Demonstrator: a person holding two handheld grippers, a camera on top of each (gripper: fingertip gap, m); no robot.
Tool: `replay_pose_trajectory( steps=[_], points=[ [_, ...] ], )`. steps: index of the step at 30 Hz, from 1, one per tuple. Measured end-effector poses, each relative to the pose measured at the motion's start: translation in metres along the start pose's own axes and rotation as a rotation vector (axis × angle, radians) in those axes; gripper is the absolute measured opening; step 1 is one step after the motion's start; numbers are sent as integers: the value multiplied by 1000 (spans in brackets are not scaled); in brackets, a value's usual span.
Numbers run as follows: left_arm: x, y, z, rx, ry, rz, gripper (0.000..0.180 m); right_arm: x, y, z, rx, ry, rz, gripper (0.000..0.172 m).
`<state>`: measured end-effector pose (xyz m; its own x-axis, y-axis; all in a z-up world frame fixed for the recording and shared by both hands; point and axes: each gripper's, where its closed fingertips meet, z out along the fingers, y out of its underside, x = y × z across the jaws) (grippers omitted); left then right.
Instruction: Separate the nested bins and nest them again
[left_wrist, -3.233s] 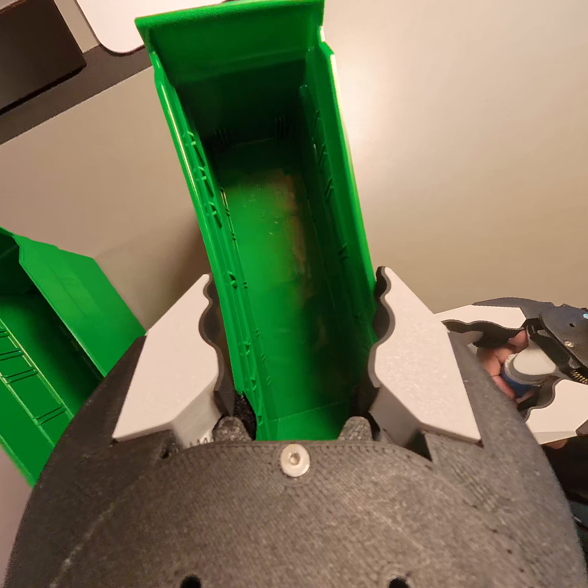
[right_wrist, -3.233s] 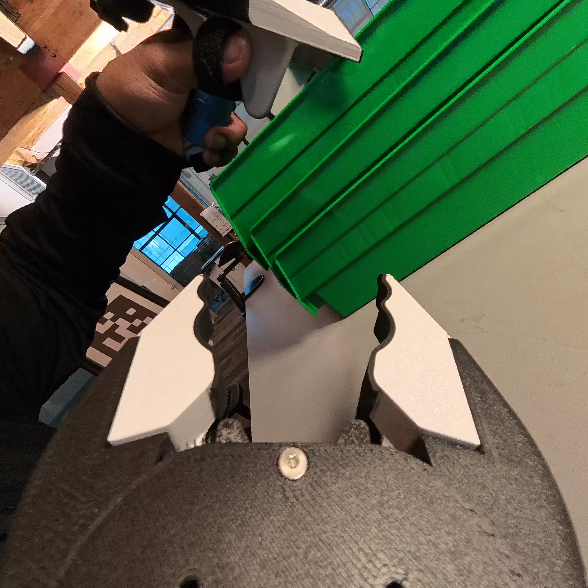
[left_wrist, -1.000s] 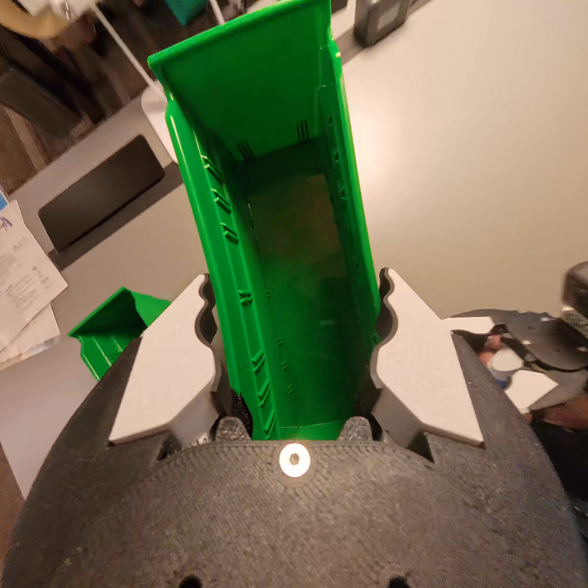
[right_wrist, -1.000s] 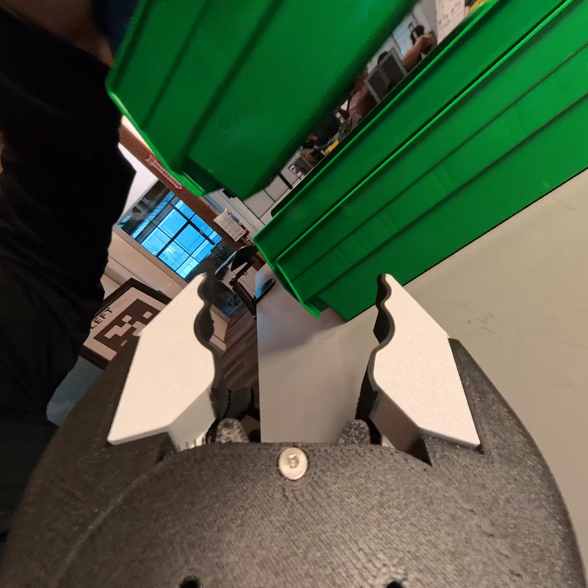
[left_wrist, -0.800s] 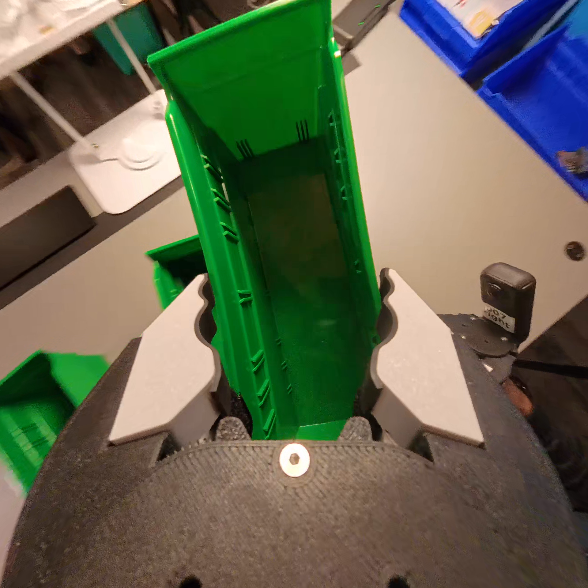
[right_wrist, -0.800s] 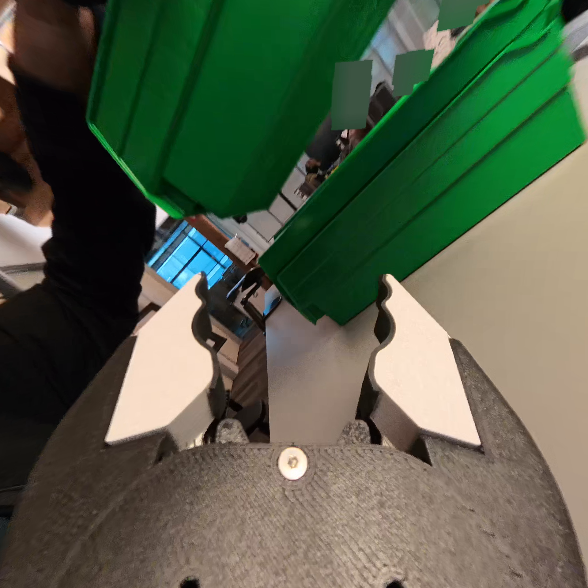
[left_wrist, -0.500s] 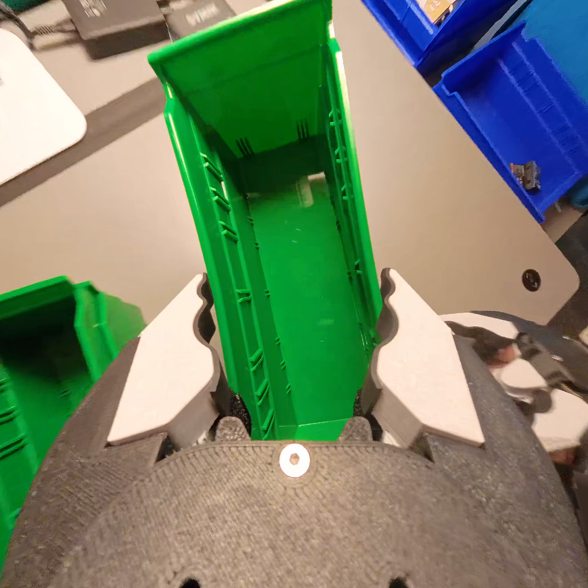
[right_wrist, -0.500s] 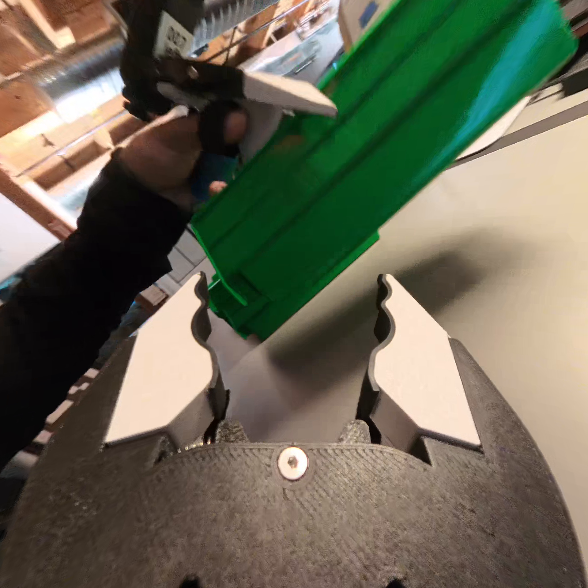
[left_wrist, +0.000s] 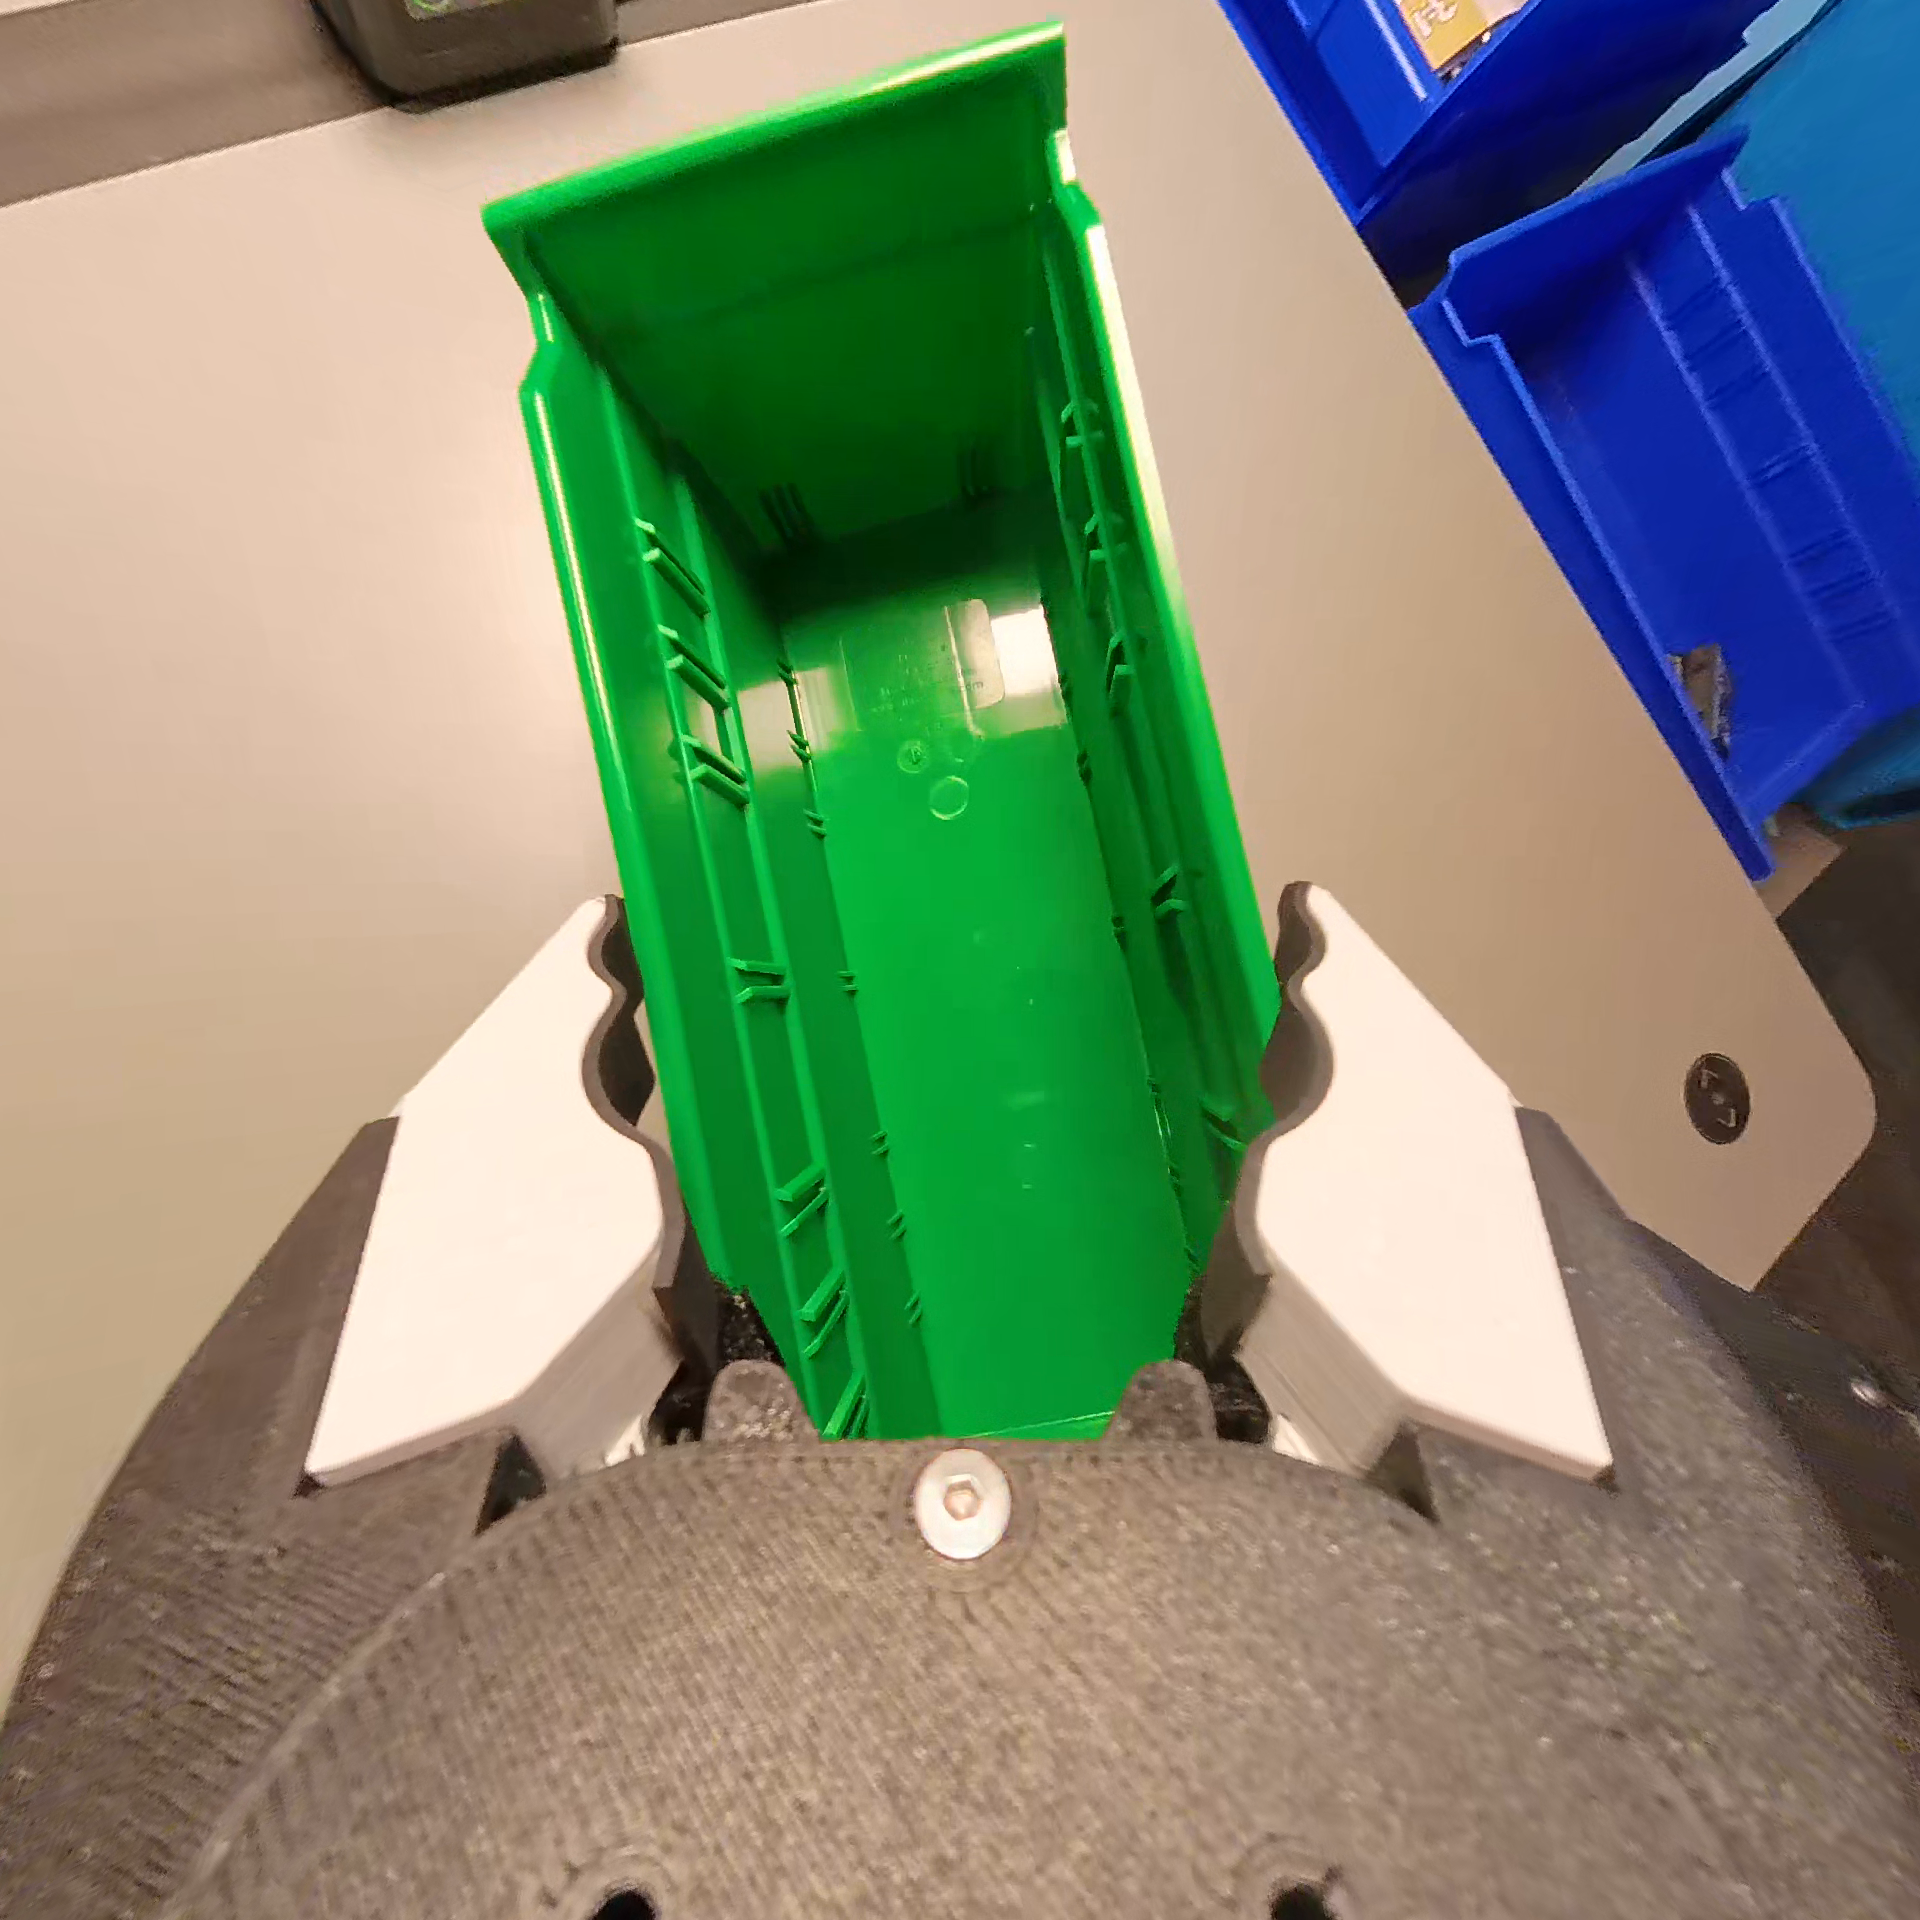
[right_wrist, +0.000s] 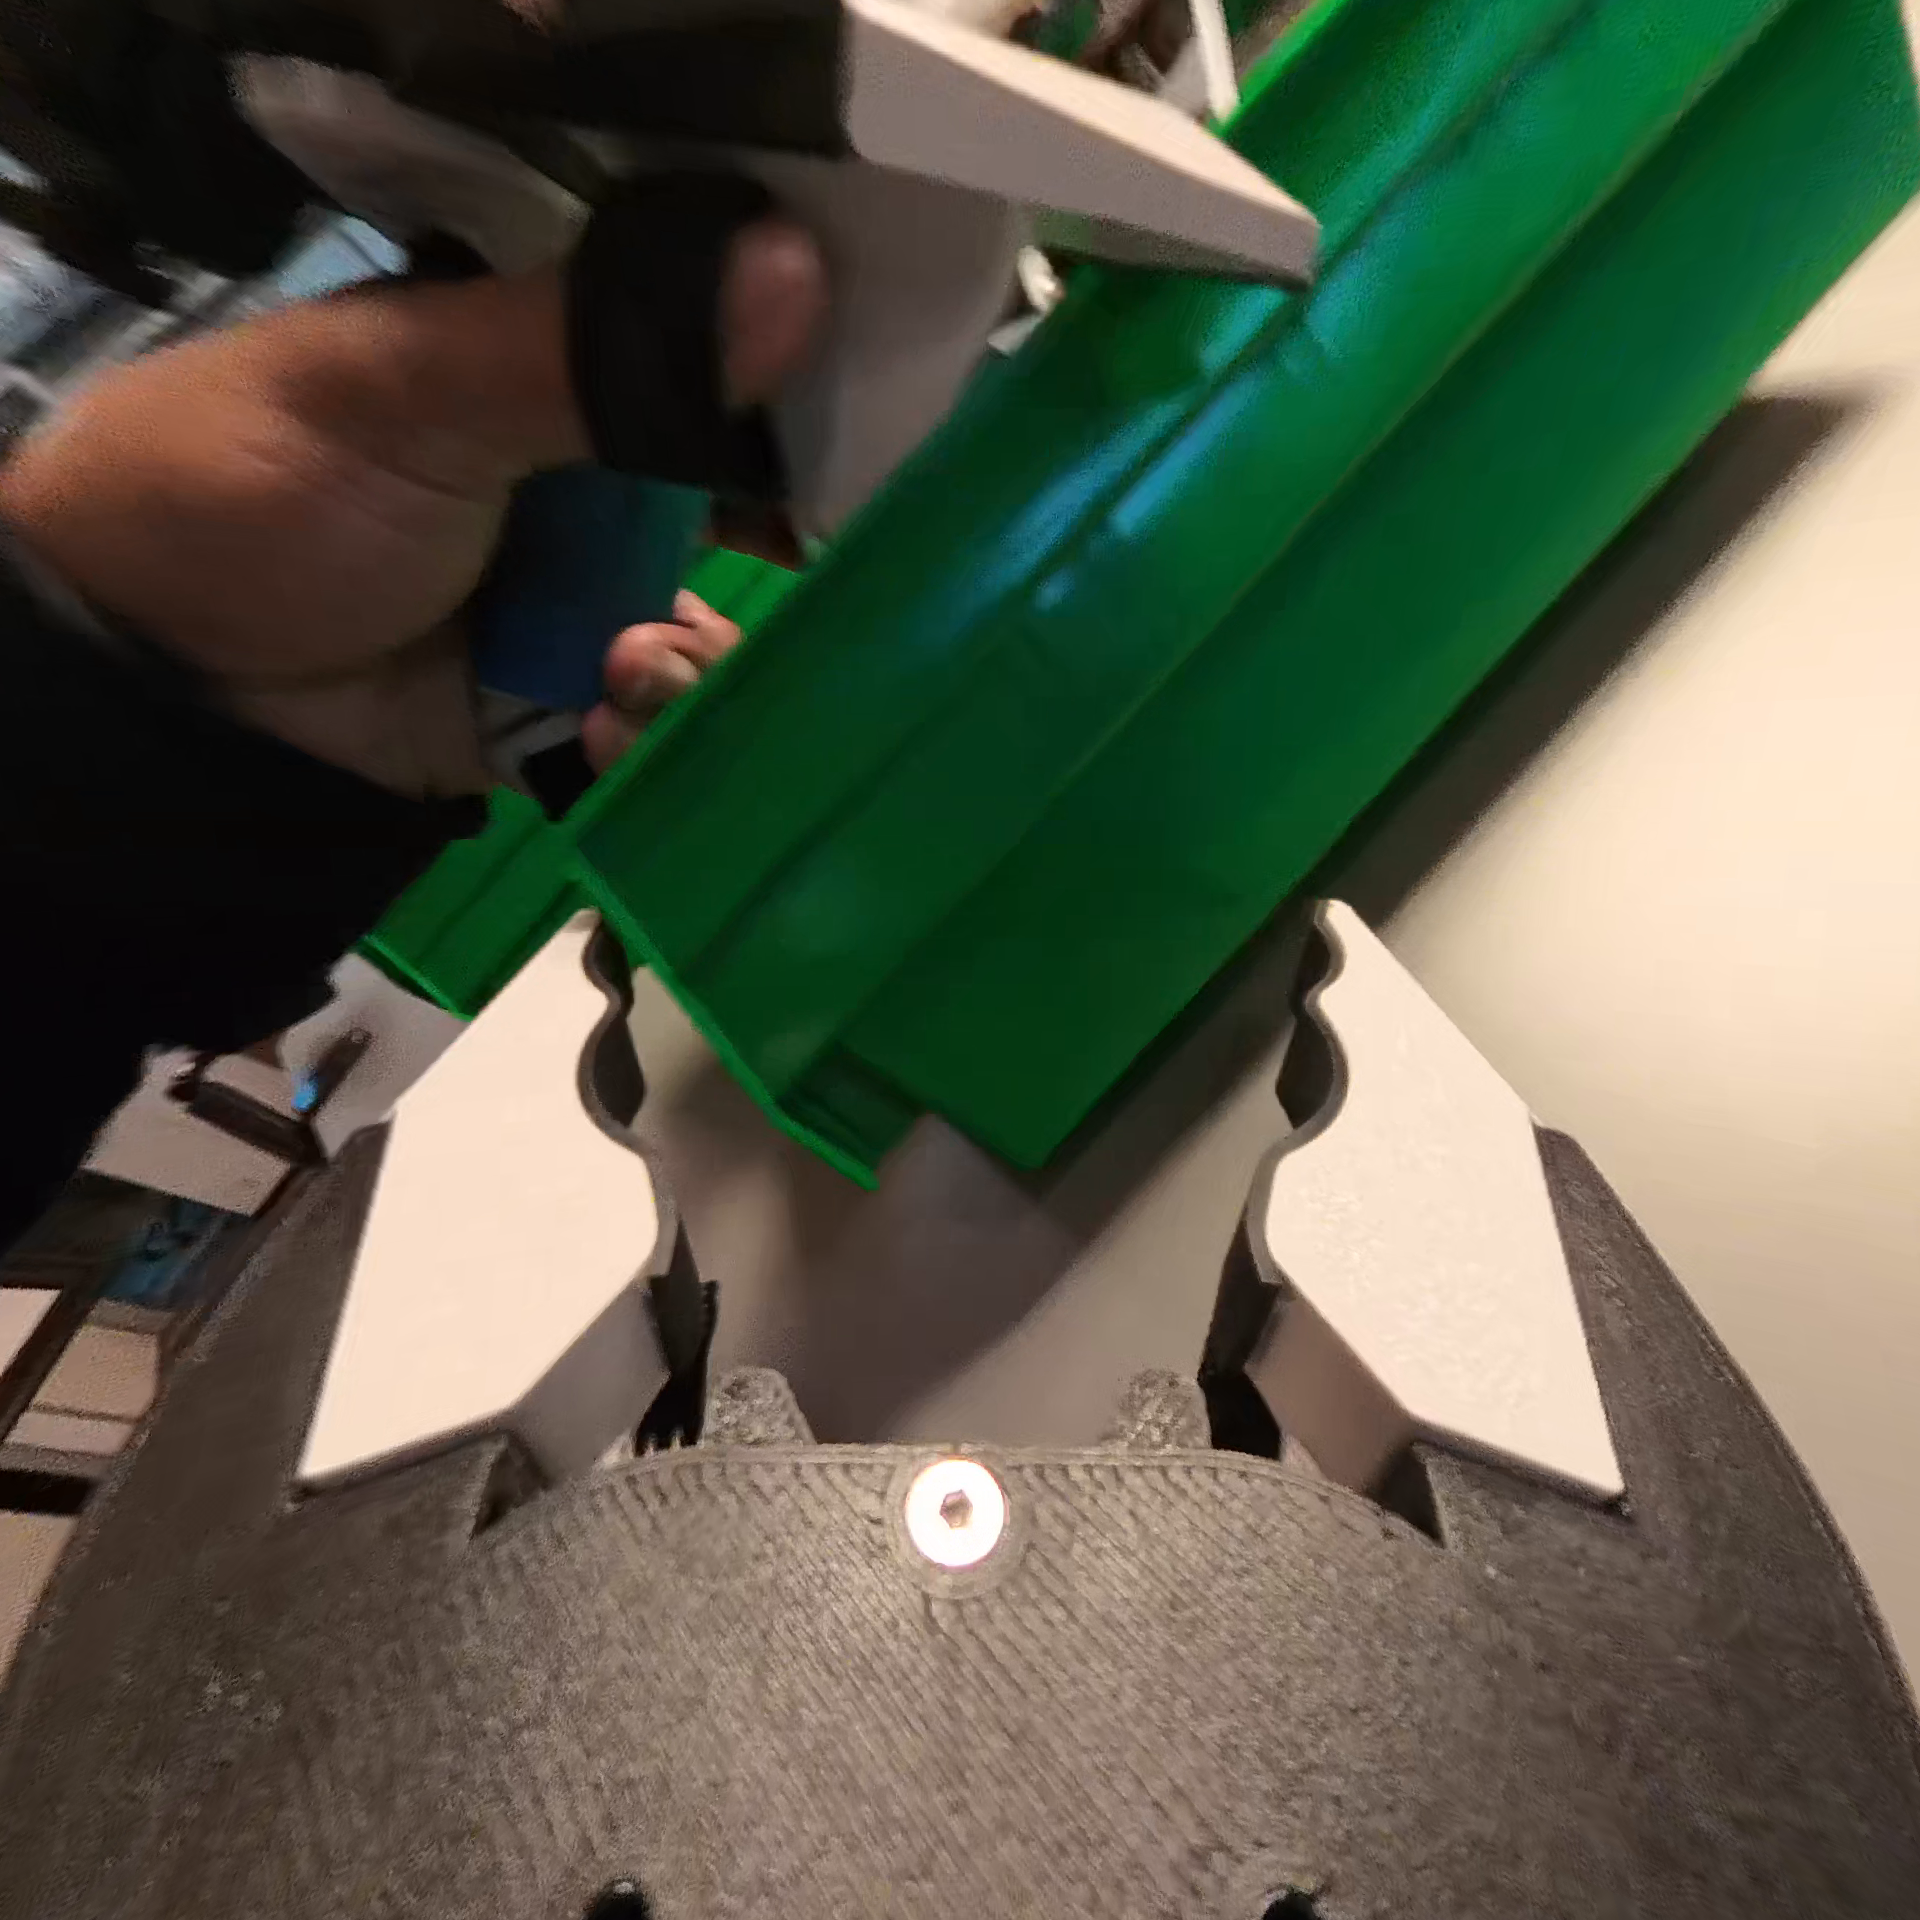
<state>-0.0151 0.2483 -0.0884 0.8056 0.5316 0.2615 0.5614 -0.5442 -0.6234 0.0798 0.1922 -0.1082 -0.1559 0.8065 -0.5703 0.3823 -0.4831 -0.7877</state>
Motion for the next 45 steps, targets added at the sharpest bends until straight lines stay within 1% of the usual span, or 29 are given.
replay_pose_trajectory(
  steps=[1, 3, 5, 8, 9, 12, 15, 18, 21, 23, 24, 26, 27, 28, 29, 30, 32, 34, 37, 39, 41, 43, 45],
  points=[
    [0, 1, -1, 2, 2, -2, 120, 4, 3, 1, -13, 14, 13, 131],
    [0, 1, -7, 28, 28, -9, 123, 4, 3, 0, -9, -2, 56, 126],
    [3, -1, -18, 71, 77, 0, 107, 11, -1, -5, 20, 23, 83, 114],
    [6, 3, -37, 80, 124, 15, 108, 13, -3, -8, 41, -1, 120, 96],
    [8, 6, -47, 83, 151, 20, 108, 14, -3, -9, 44, 4, 124, 90],
    [8, 17, -83, 109, 204, 64, 109, 25, -3, -13, 30, 86, 93, 88],
    [-2, 40, -127, 141, 223, 151, 109, 43, -7, -24, 49, 201, 73, 85],
    [-25, 71, -170, 158, 197, 259, 108, 50, -9, -32, 65, 260, 51, 84],
    [-69, 97, -215, 204, 71, 331, 108, 43, -9, -43, 59, 283, 5, 84],
    [-103, 107, -246, 250, -14, 327, 107, 27, -22, -59, 125, 309, -45, 84],
    [-121, 110, -260, 276, -52, 309, 108, 13, -27, -65, 149, 302, -84, 83],
    [-154, 117, -281, 323, -104, 255, 108, -24, -29, -62, 158, 239, -137, 83],
    [-168, 122, -285, 338, -112, 226, 108, -42, -26, -54, 150, 200, -139, 98],
    [-180, 130, -285, 339, -105, 195, 107, -59, -22, -44, 133, 158, -148, 101],
    [-187, 139, -281, 323, -83, 174, 107, -78, -15, -32, 112, 95, -165, 93],
    [-190, 150, -274, 299, -53, 166, 107, -87, -9, -22, 92, 95, -167, 85],
    [-196, 166, -260, 282, -35, 151, 107, -91, -2, -8, 62, 198, -248, 89],
    [-200, 173, -250, 288, -24, 135, 107, -95, 3, 3, 35, 230, -278, 91],
    [-199, 171, -250, 345, -36, 155, 101, -67, 4, 11, -4, 340, -278, 93],
    [-195, 171, -250, 357, -31, 173, 100, -62, 7, 21, -23, 302, -228, 97],
    [-192, 171, -249, 372, -19, 172, 99, -74, 7, 30, -16, 244, -200, 98],
    [-189, 170, -251, 397, -21, 175, 99, -84, 6, 38, -14, 247, -241, 101],
    [-180, 169, -256, 439, -8, 184, 99, -79, -1, 43, -1, 295, -276, 102]
  ],
)
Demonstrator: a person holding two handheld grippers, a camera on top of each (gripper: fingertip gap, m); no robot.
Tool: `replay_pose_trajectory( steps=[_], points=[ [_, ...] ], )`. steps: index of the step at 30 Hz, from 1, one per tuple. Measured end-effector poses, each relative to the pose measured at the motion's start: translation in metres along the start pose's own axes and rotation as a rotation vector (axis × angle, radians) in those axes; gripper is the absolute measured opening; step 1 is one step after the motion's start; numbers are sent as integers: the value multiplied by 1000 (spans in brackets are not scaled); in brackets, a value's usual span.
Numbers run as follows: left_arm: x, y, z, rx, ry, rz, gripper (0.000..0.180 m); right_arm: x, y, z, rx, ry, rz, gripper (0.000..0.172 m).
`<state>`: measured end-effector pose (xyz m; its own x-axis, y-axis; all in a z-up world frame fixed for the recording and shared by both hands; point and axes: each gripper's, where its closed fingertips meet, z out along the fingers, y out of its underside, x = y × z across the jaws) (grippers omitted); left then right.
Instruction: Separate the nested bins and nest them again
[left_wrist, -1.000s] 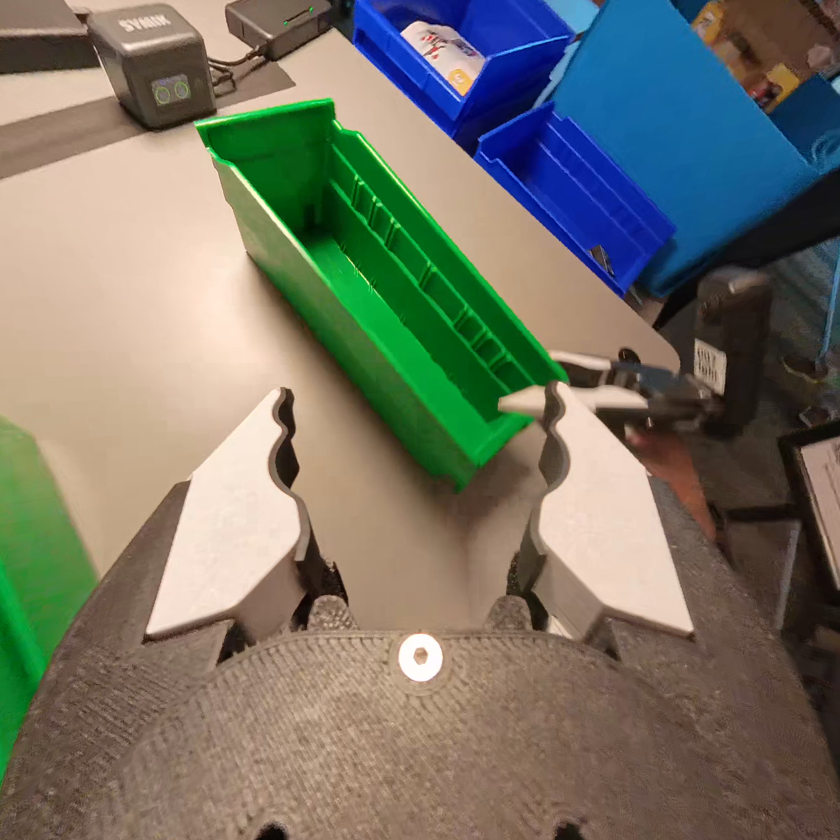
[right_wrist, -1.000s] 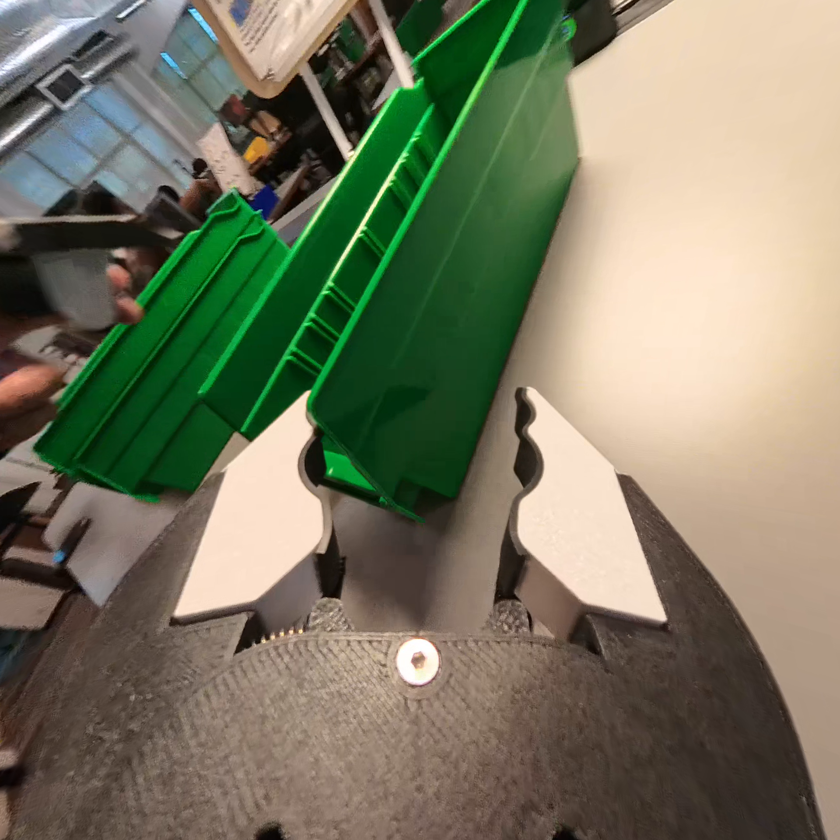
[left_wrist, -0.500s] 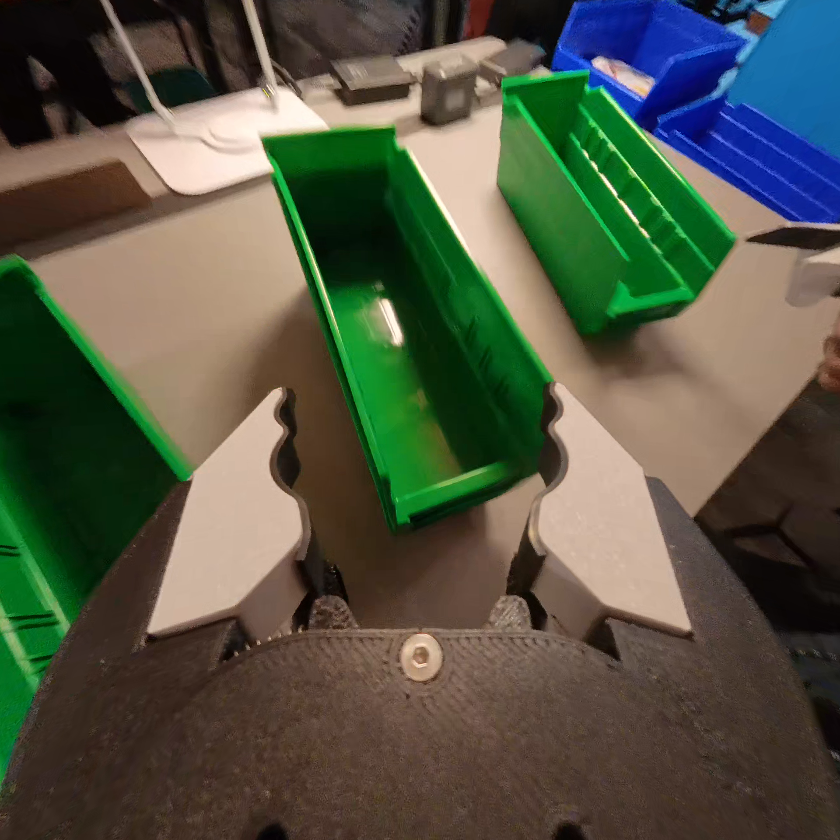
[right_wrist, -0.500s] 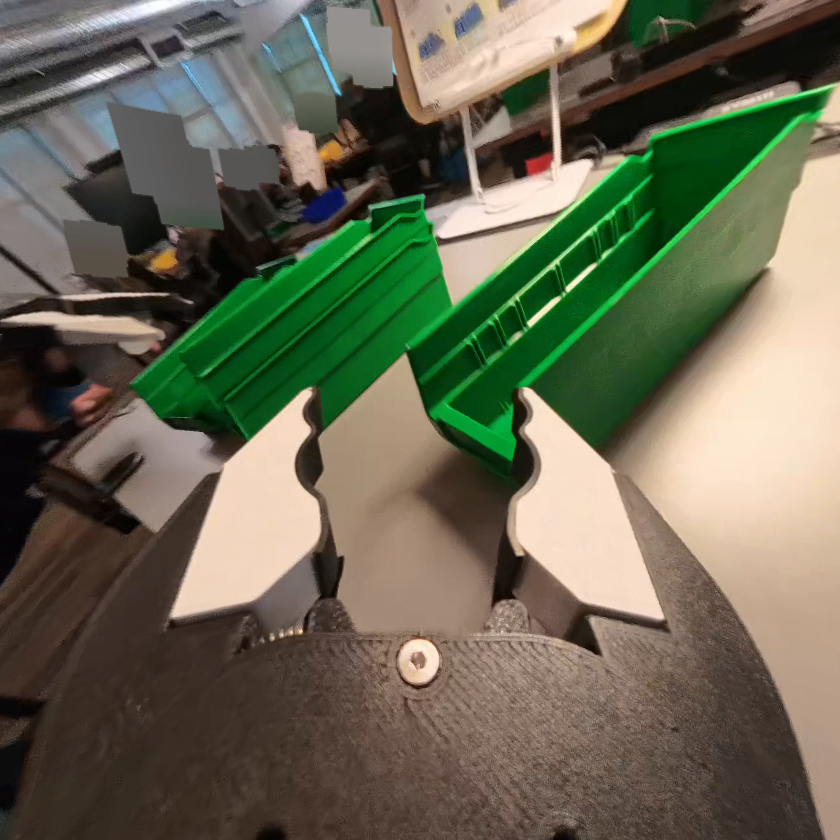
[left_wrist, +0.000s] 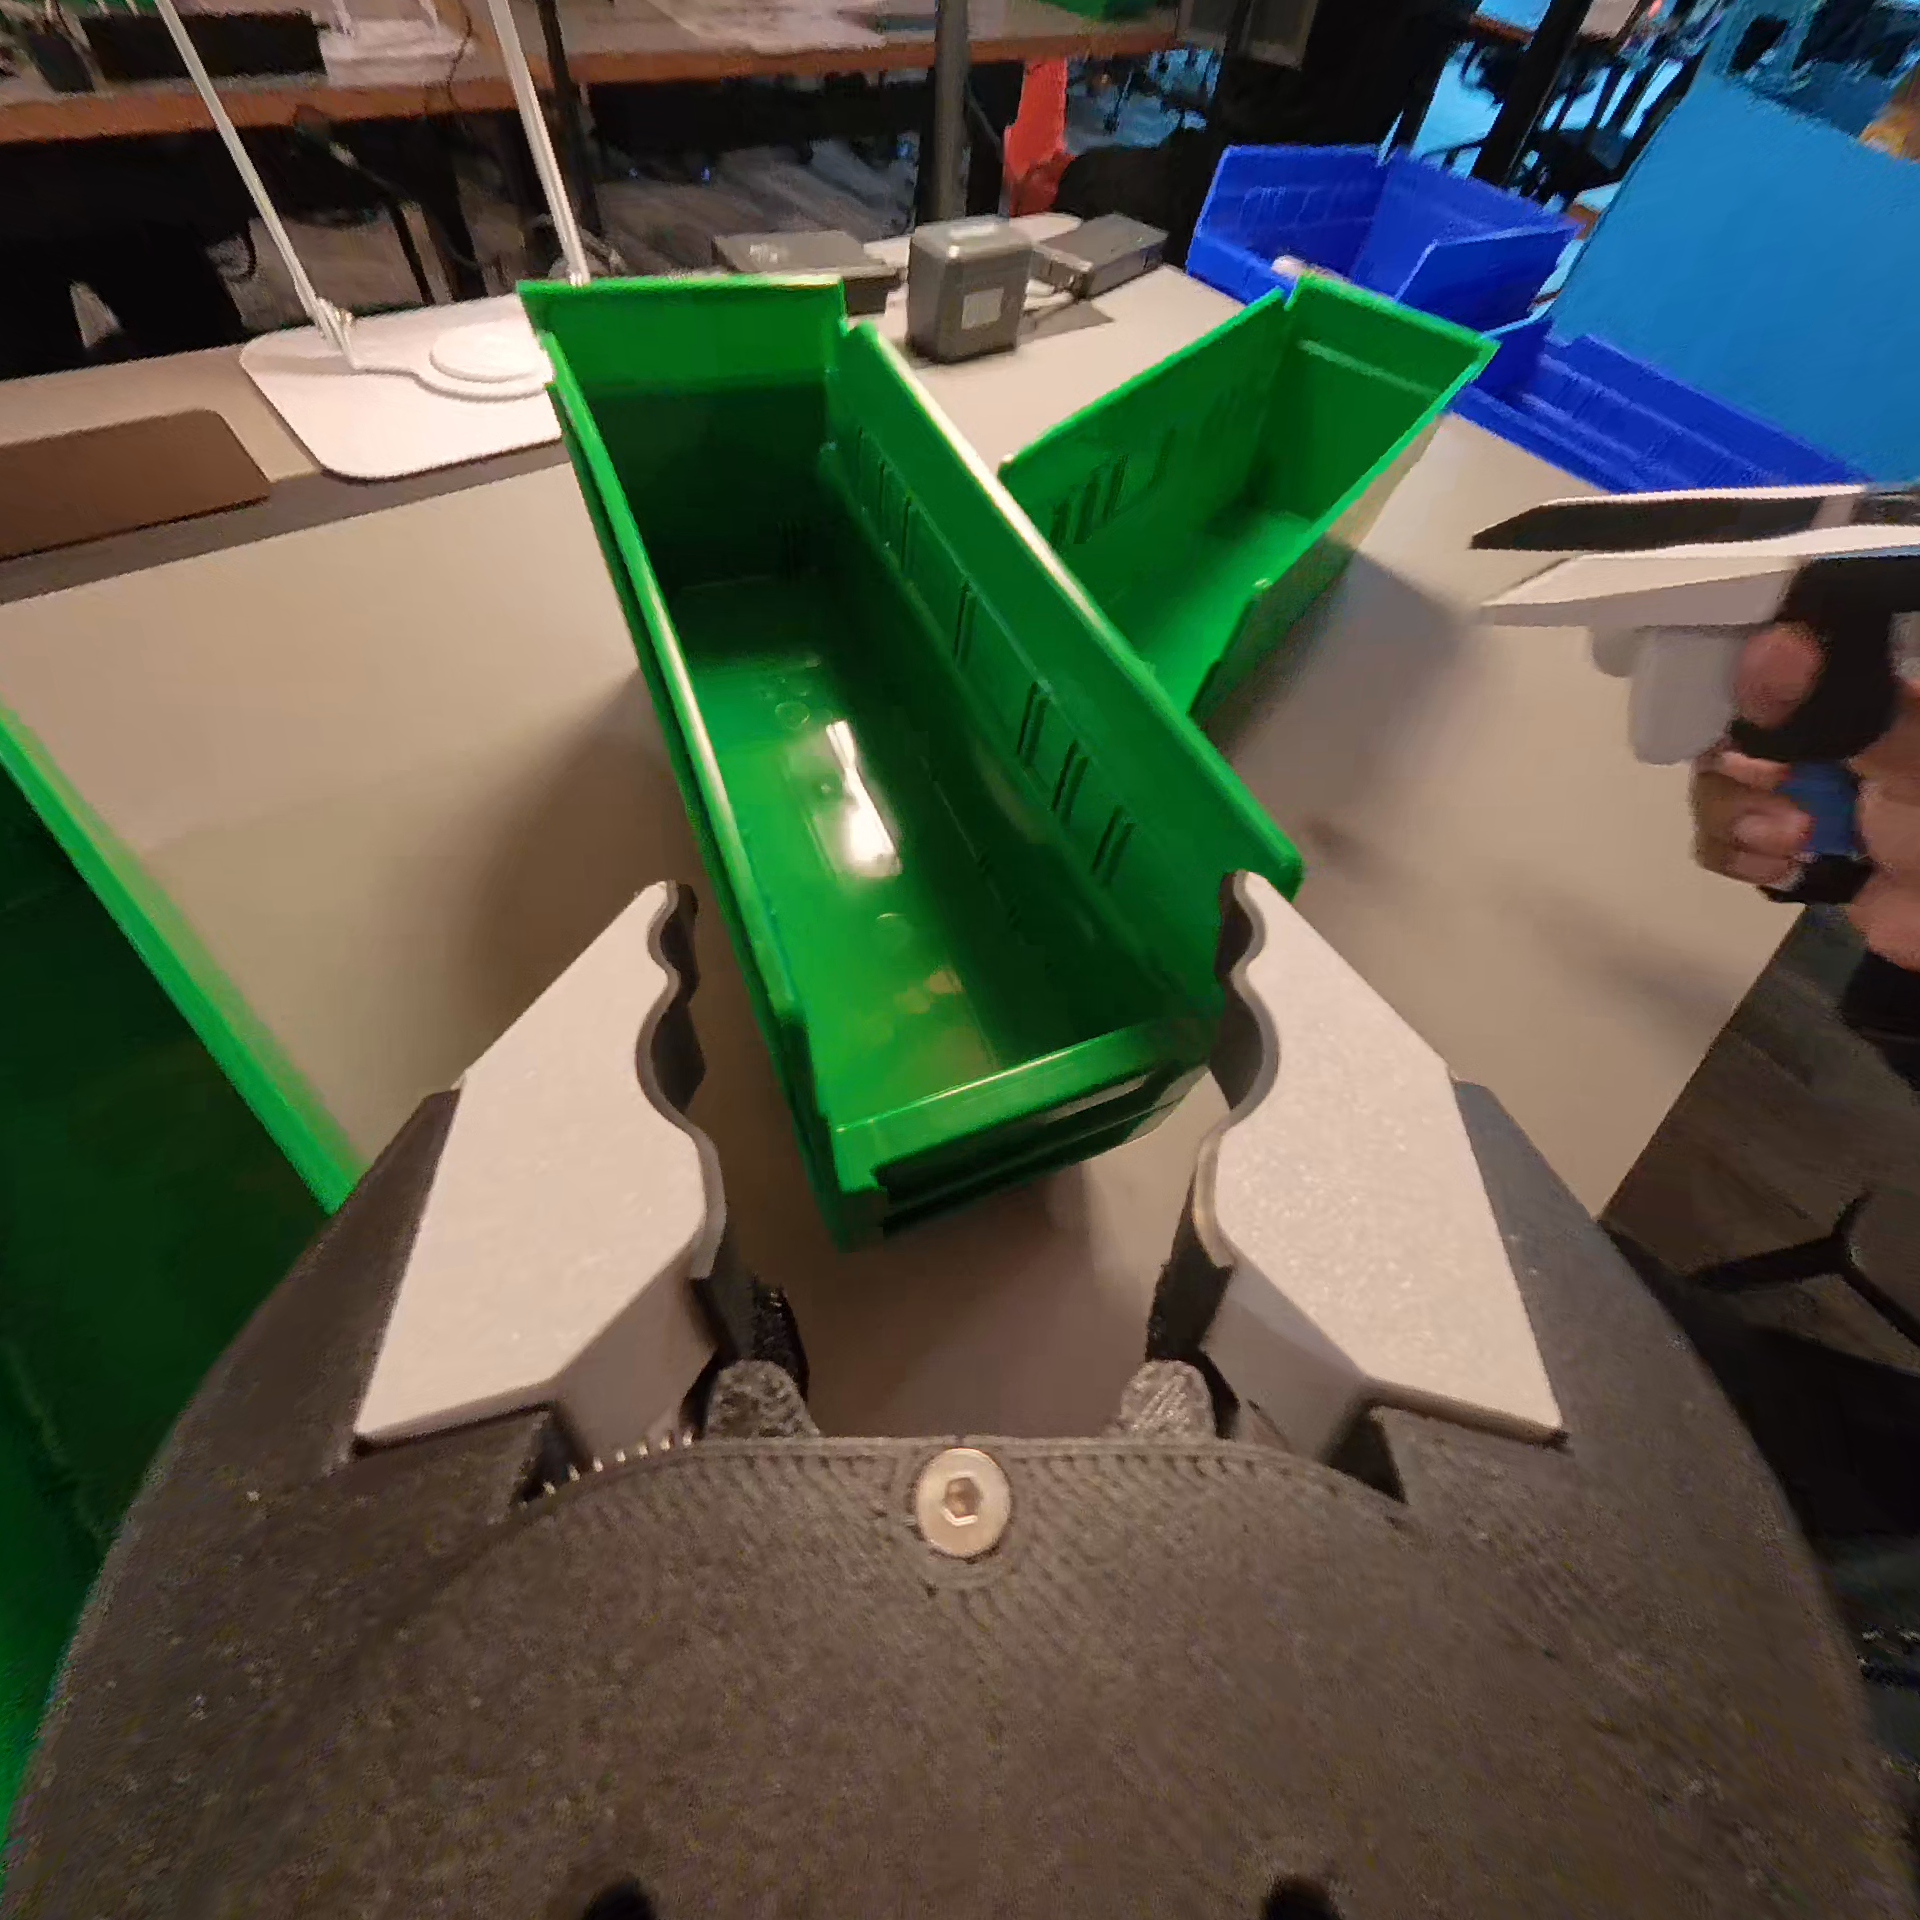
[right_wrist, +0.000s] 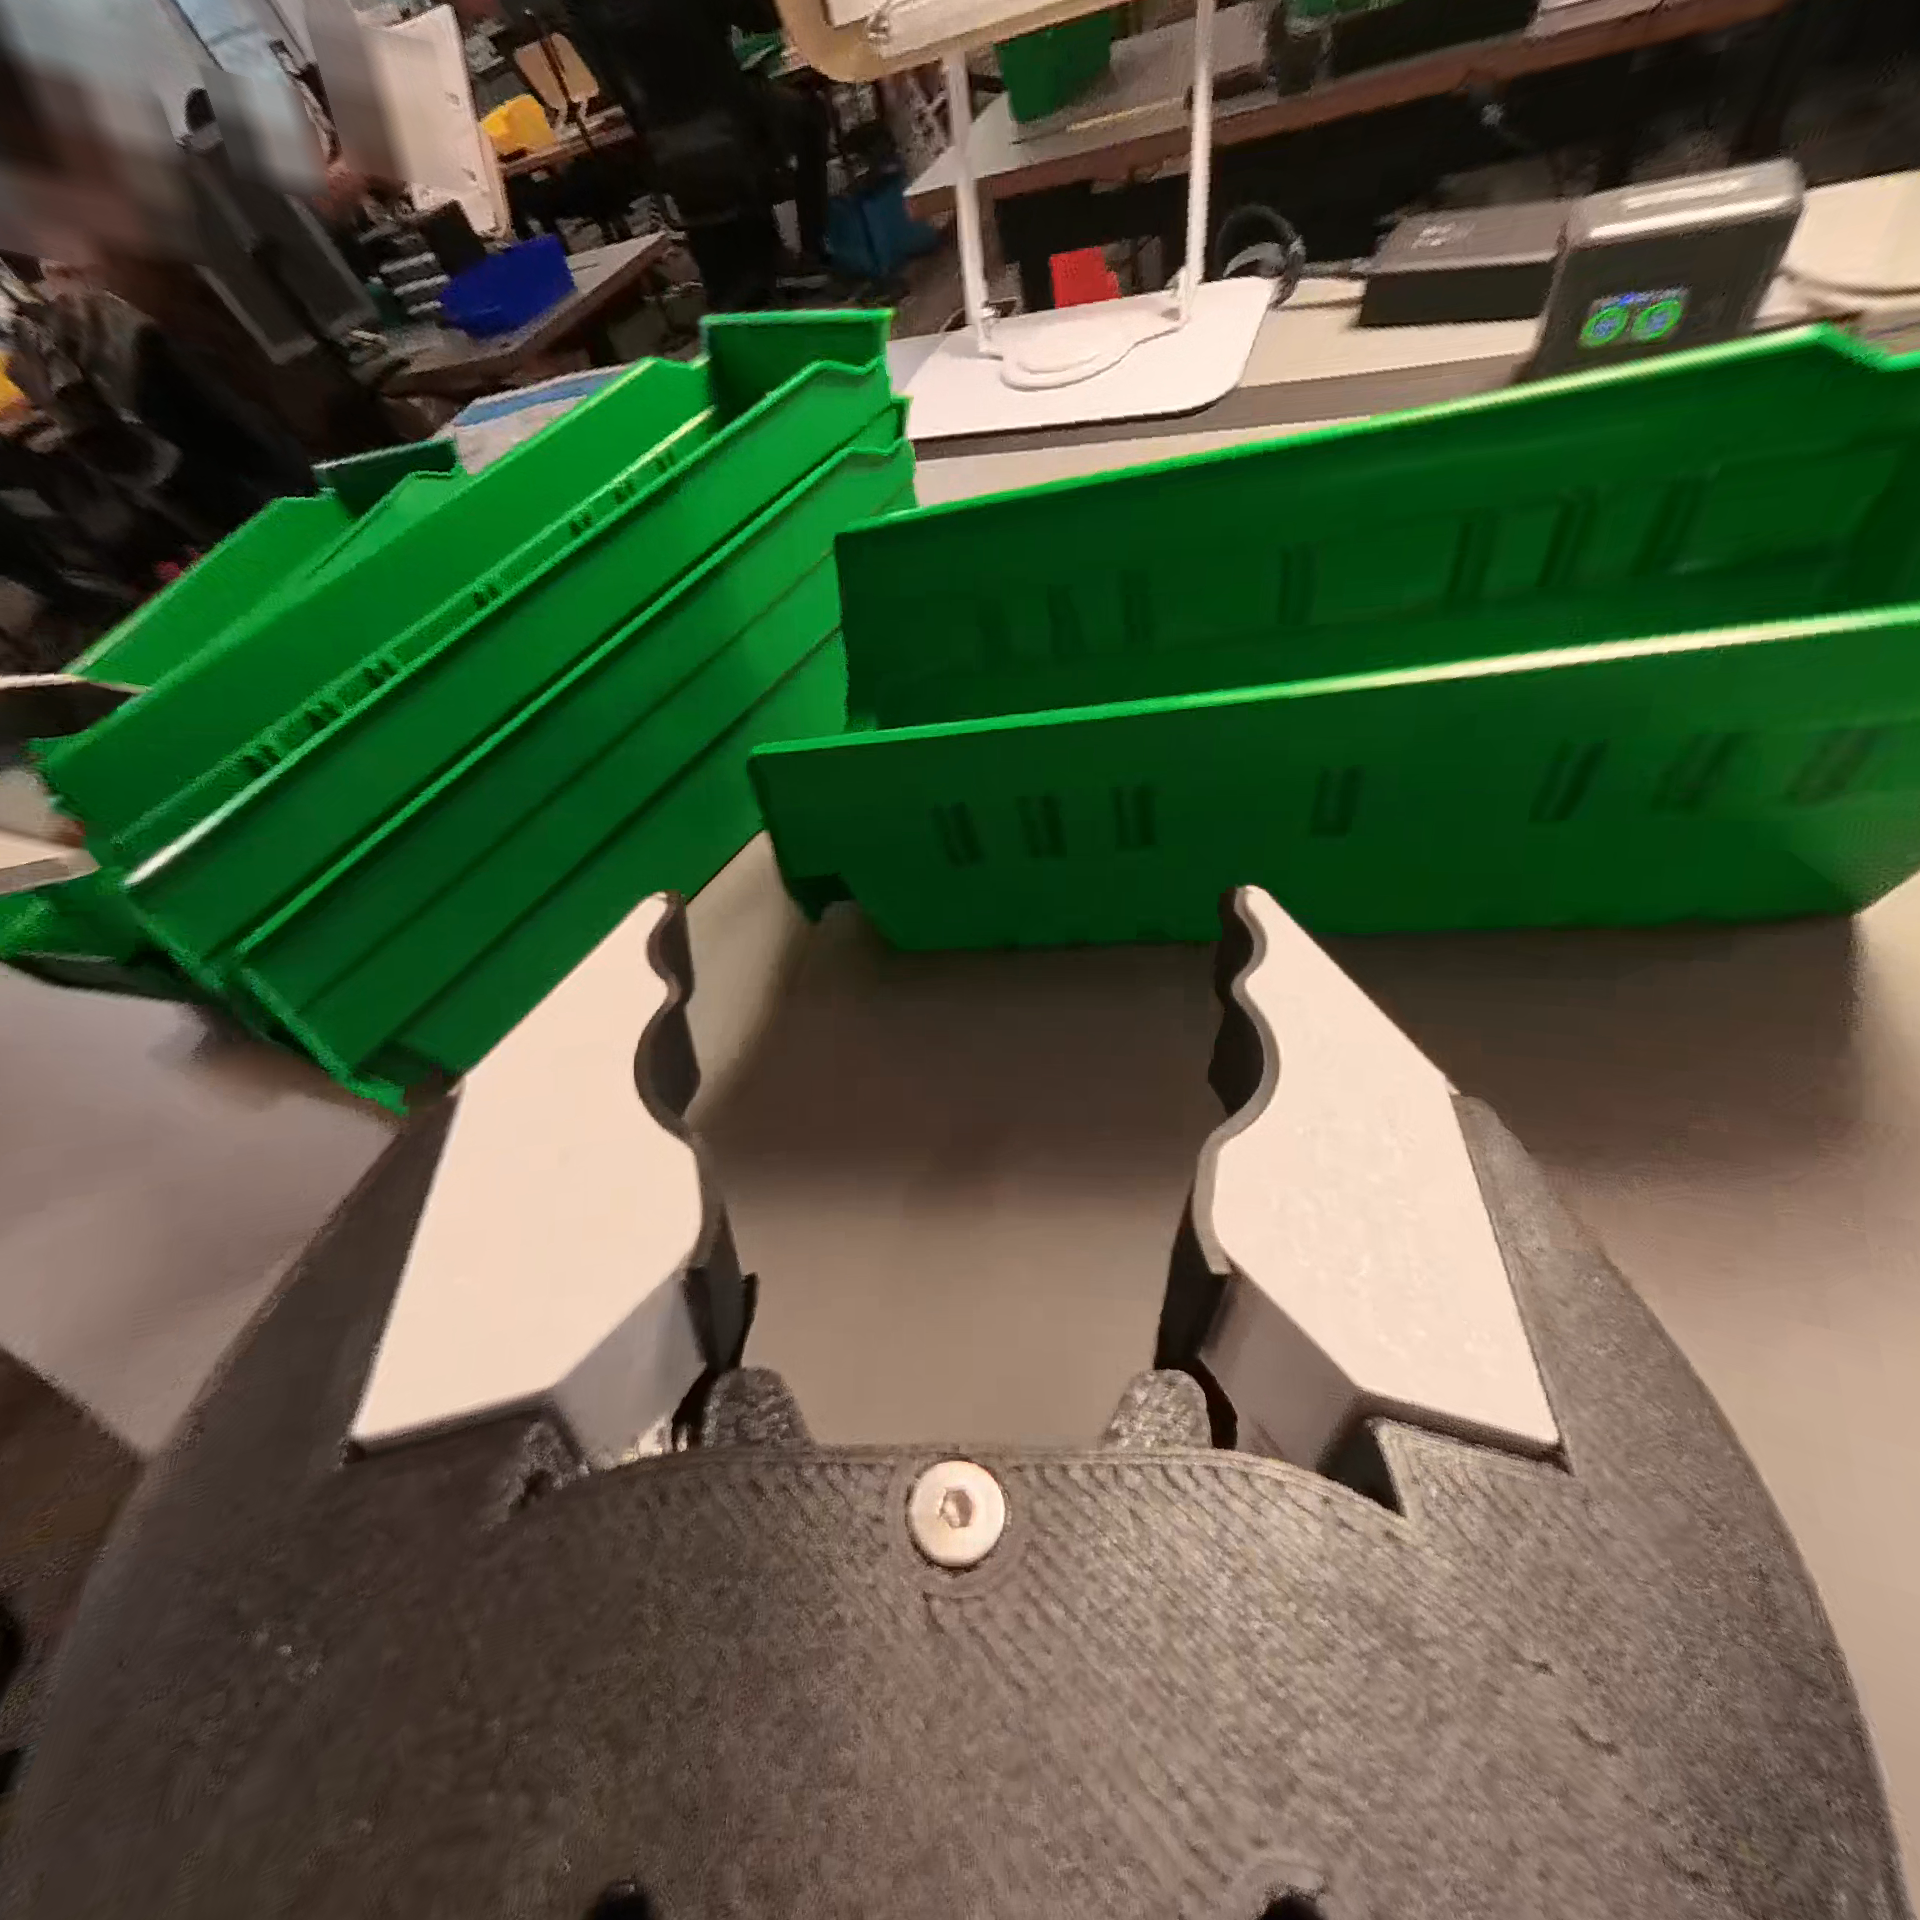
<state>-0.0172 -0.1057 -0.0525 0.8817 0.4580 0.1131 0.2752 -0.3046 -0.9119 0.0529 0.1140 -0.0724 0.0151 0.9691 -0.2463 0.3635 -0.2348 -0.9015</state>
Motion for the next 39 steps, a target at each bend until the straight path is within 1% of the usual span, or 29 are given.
replay_pose_trajectory(
  steps=[2, 4, 7, 10, 13, 16, 18, 20, 22, 24, 27, 29, 31, 33, 34, 35, 39],
  points=[
    [9, -3, -5, 36, 10, 6, 99, 20, -5, 7, -11, 35, 21, 102],
    [13, -1, -11, 59, -12, 12, 101, 41, -17, 8, 8, 39, 73, 103],
    [17, 3, -19, 100, -23, -10, 101, 51, -30, 9, -4, 3, 149, 109],
    [19, 7, -25, 145, -5, -64, 100, 57, -23, 20, -93, 51, 109, 113],
    [20, 11, -28, 170, 17, -107, 100, 73, -21, 36, -128, 46, 141, 114],
    [21, 15, -29, 173, 29, -115, 101, 91, -30, 42, -134, 9, 145, 113],
    [24, 16, -32, 176, 51, -119, 100, 109, -43, 45, -120, 4, 108, 111],
    [26, 16, -36, 185, 71, -127, 99, 123, -51, 45, -143, 0, 112, 116],
    [23, 13, -42, 205, 67, -136, 98, 113, -60, 36, -126, -23, 111, 121],
    [19, 10, -48, 237, 60, -148, 98, 82, -52, 26, -105, -53, 94, 130],
    [14, 6, -55, 292, 55, -180, 96, 33, -20, 17, -53, -85, 119, 137],
    [12, 4, -55, 320, 60, -200, 95, 15, 10, 24, -78, -63, 114, 142],
    [13, 4, -53, 324, 73, -207, 94, 15, 29, 35, -112, -5, 89, 139],
    [14, 4, -51, 320, 70, -199, 93, 30, 36, 38, -132, 59, 94, 123],
    [14, 5, -50, 318, 66, -195, 92, 37, 34, 34, -118, 72, 111, 115],
    [14, 8, -50, 312, 67, -192, 91, 43, 31, 28, -97, 81, 125, 110],
    [18, 20, -50, 278, 86, -192, 87, 79, 29, -6, -48, 165, 131, 102]
  ],
)
